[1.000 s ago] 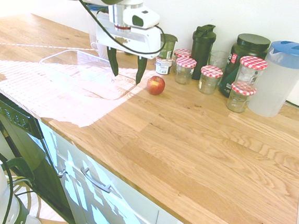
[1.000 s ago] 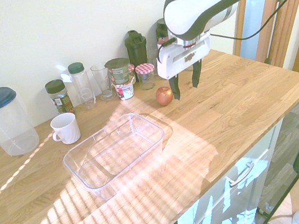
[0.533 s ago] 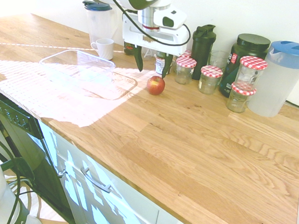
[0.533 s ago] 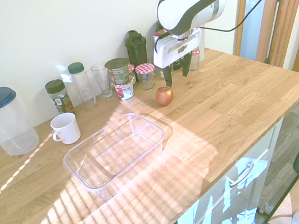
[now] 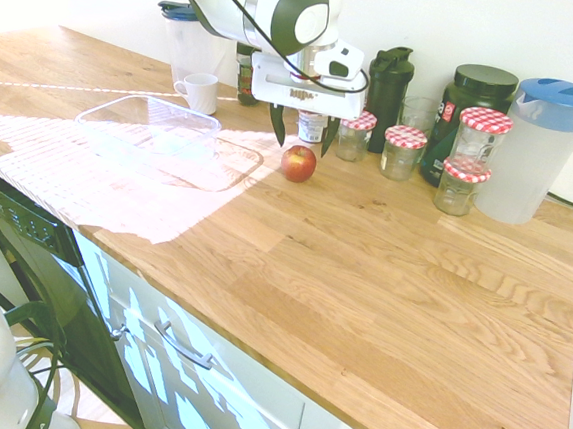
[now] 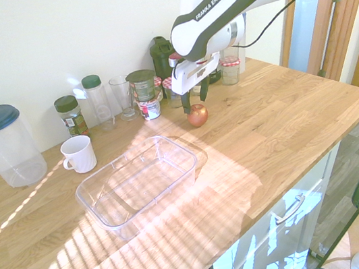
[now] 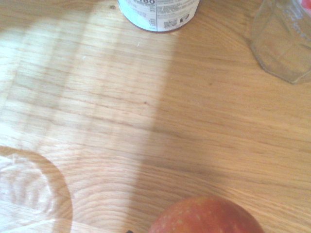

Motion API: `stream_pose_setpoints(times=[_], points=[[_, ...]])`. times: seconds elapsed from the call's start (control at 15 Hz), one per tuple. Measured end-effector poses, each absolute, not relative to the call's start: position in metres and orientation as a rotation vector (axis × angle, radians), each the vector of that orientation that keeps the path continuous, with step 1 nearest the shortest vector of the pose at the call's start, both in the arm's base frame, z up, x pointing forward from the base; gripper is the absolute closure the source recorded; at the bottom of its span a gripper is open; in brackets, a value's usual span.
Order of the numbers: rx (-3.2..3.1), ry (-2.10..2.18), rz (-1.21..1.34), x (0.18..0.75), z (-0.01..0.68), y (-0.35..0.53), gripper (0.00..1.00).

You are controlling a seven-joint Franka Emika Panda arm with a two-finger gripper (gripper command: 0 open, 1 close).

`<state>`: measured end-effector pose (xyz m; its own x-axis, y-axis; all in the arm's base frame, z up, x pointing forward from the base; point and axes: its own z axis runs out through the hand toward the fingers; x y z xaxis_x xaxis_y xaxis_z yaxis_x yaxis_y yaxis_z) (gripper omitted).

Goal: Put the apple into the container

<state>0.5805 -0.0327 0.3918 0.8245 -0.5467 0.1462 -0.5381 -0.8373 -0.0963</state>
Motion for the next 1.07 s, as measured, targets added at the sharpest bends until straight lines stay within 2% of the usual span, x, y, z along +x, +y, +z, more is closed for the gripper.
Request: stream_pose_setpoints(times=[0.2,0.27,1.07], points=[[-2.978,0.853,-0.235,0.585,0.372,-0.026,0.00],[-2.982,0.852,-0.228,0.586,0.367,-0.023,1.00],[-3.011,0.870,-0.201,0.589,0.351,-0.020,1.00]])
